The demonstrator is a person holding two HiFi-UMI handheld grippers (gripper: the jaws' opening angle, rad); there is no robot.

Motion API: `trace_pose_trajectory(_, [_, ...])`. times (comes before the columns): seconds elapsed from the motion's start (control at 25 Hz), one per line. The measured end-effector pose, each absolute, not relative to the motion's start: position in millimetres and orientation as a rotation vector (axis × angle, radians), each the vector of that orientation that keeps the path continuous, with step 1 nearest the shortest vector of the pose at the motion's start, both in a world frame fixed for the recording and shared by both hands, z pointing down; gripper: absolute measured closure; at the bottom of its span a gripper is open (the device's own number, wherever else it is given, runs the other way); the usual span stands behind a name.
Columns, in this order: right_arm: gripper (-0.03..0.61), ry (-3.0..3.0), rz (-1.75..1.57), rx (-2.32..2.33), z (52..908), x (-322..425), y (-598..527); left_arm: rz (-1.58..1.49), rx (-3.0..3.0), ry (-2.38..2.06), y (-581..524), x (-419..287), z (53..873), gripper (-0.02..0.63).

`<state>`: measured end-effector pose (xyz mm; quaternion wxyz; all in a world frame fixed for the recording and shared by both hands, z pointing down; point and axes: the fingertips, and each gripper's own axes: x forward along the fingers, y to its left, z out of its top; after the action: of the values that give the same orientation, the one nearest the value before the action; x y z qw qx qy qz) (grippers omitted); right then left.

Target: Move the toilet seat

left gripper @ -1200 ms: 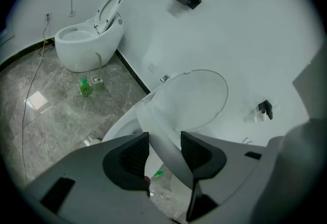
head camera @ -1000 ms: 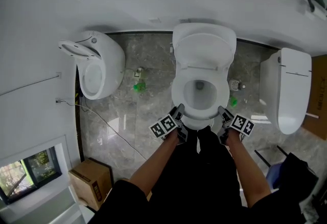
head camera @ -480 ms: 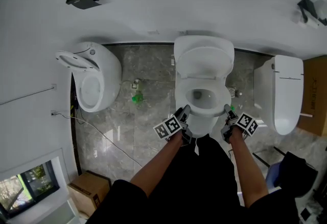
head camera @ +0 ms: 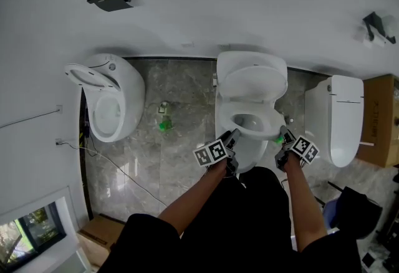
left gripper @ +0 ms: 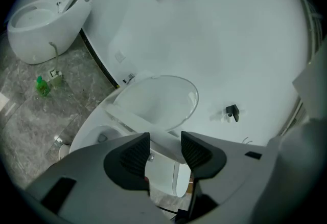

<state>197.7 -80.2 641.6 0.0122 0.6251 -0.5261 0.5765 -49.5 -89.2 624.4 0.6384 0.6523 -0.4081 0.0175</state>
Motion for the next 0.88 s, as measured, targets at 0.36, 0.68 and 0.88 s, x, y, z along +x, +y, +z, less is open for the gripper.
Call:
trace_pose_trajectory(0.36, [0.408, -1.732, 1.758, 1.901, 637.9, 195.9, -99.3, 0.01, 1.51, -0.967, -103.6, -50.6, 620.1, 0.414])
trace_pose_trajectory(0.68, [0.403, -1.735, 1.769, 1.852, 635.8, 198.2, -104.3, 0.012, 1.475, -1.048, -108.0, -48.2, 615.2, 0.414])
trace_pose_trajectory(0.88, [0.403, -1.748, 1.791, 1.878, 633.0, 204.7, -113.1, -0.004, 1.469, -1.077, -119.2, -42.4, 612.1, 0.414])
